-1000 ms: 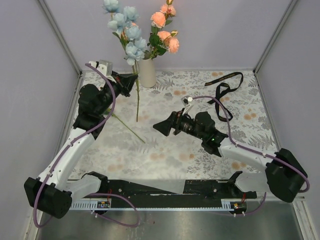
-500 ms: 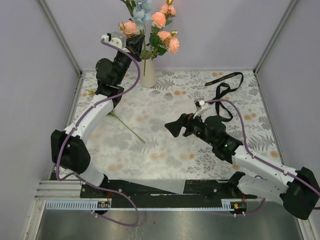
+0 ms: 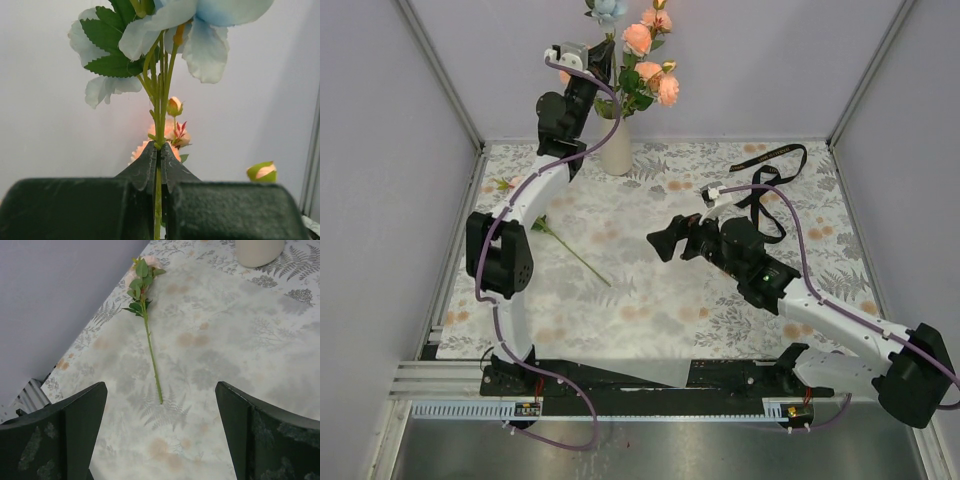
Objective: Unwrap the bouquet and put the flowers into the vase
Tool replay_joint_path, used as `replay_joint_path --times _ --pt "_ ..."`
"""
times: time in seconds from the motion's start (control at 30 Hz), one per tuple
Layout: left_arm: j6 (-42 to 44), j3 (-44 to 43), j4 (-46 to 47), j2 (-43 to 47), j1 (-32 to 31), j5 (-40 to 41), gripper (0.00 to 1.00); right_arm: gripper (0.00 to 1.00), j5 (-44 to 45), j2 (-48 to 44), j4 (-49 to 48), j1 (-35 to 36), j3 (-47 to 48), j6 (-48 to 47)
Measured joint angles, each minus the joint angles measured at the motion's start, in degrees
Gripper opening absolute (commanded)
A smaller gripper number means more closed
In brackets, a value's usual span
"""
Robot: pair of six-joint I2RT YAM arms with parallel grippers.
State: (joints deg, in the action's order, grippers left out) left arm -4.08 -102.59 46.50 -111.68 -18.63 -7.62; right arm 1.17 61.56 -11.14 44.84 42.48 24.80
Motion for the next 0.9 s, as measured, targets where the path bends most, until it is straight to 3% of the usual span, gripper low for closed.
replay_joint_path --times 0.17,0.67,0.9 --pt "2.6 -0.6 0.7 -3.2 0.7 0.3 0.00 0.99 1.5 1.8 0.2 0.0 1.3 -2.4" --pt "-0.3 3.8 6.9 -7.8 2.1 1.3 0.00 0.99 4.2 6.0 1.2 0.0 3.0 -4.7" --pt "-0.7 -0.5 5.0 -7.8 2.1 1.2 0.00 0.99 4.4 4.8 1.4 0.0 3.0 -4.6"
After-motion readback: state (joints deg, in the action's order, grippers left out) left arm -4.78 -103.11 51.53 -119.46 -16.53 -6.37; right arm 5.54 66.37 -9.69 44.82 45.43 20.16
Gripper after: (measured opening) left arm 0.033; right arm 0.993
